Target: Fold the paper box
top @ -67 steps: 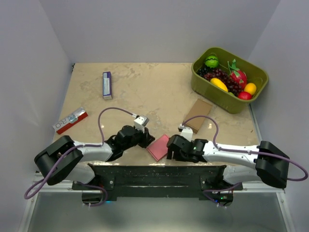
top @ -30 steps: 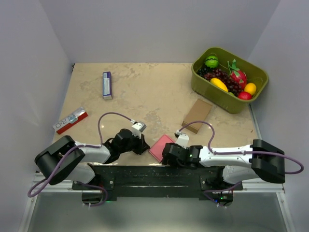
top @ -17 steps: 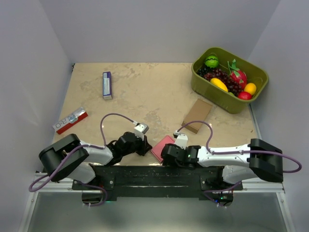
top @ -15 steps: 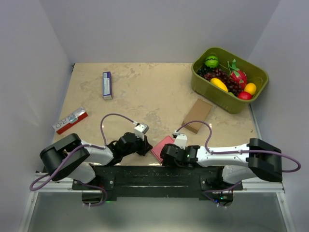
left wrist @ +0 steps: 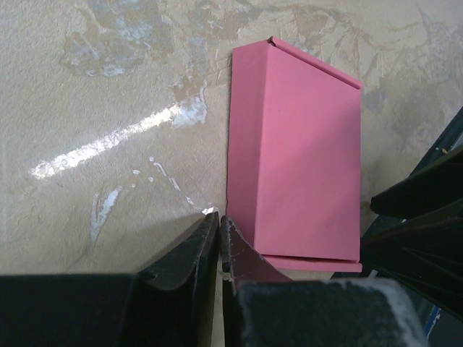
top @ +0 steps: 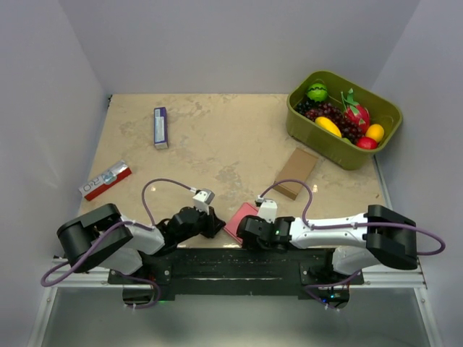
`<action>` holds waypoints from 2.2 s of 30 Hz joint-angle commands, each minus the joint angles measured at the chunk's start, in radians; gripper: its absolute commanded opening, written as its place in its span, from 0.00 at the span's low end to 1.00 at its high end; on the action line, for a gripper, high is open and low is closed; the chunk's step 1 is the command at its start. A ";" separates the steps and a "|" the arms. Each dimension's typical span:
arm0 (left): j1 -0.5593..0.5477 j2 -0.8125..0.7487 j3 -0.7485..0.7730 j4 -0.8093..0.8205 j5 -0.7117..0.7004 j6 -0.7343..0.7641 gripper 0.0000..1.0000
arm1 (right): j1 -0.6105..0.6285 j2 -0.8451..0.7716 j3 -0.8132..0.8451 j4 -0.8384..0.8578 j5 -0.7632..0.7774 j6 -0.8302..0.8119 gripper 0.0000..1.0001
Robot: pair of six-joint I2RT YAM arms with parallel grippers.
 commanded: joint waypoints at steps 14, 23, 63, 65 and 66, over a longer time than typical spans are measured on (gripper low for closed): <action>0.016 -0.271 0.022 -0.425 0.129 0.008 0.37 | -0.018 -0.125 0.059 -0.221 0.126 -0.003 0.73; 0.186 -0.273 0.147 -0.525 0.106 0.145 0.52 | -0.293 -0.218 0.017 -0.057 0.021 -0.276 0.72; 0.255 0.037 0.283 -0.439 0.066 0.281 0.38 | -0.427 0.082 0.018 0.205 -0.105 -0.405 0.60; 0.255 0.025 0.279 -0.458 0.046 0.275 0.36 | -0.427 0.080 0.014 0.207 -0.105 -0.405 0.60; 0.255 0.008 0.274 -0.459 0.038 0.272 0.36 | -0.427 0.082 0.014 0.204 -0.104 -0.405 0.60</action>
